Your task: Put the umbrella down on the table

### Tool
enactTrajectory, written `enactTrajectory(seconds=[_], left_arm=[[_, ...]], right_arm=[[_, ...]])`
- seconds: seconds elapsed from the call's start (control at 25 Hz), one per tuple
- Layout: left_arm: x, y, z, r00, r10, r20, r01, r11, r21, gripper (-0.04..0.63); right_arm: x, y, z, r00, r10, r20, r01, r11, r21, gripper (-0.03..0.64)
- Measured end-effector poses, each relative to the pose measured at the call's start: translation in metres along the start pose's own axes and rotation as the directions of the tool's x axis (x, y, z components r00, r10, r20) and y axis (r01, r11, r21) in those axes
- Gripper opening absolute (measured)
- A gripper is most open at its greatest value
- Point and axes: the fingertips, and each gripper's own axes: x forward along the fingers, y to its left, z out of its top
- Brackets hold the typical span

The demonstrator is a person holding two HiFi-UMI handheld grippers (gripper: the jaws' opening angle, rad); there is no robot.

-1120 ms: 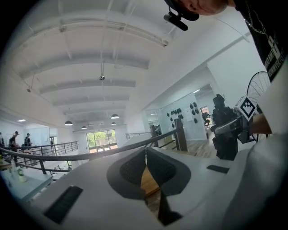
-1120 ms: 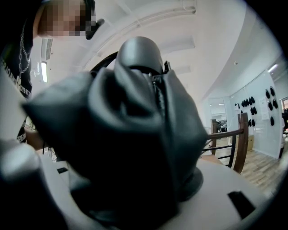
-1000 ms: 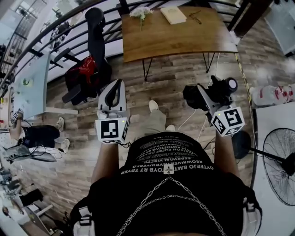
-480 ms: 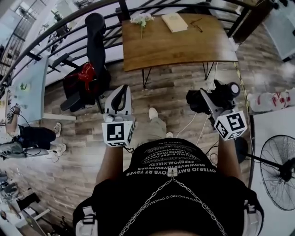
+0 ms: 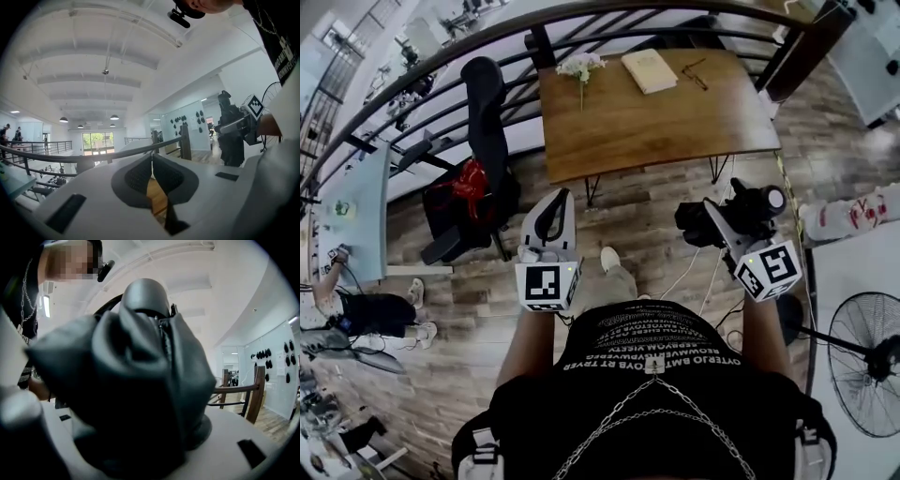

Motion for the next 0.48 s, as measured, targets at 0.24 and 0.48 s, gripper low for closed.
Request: enactTrajectory(seconds=[0.24,0.48], left_arm=[[0.056,0.016,-0.001,0.999,-0.041,-0.026,0.041,0.999,0.014,0.031],[0.102,0.041,0.010,0.999,-0.041,0.000,0.041,0.999,-0.008,0.031]], right_arm=[[0.042,-0.030,0.009,1.000,-0.018,-0.003,0.018,1.000,0.009,0.284],[0.086,-0.047,0.016,1.000,-0.013,-0.020,0.014,1.000,0.006,0.282]])
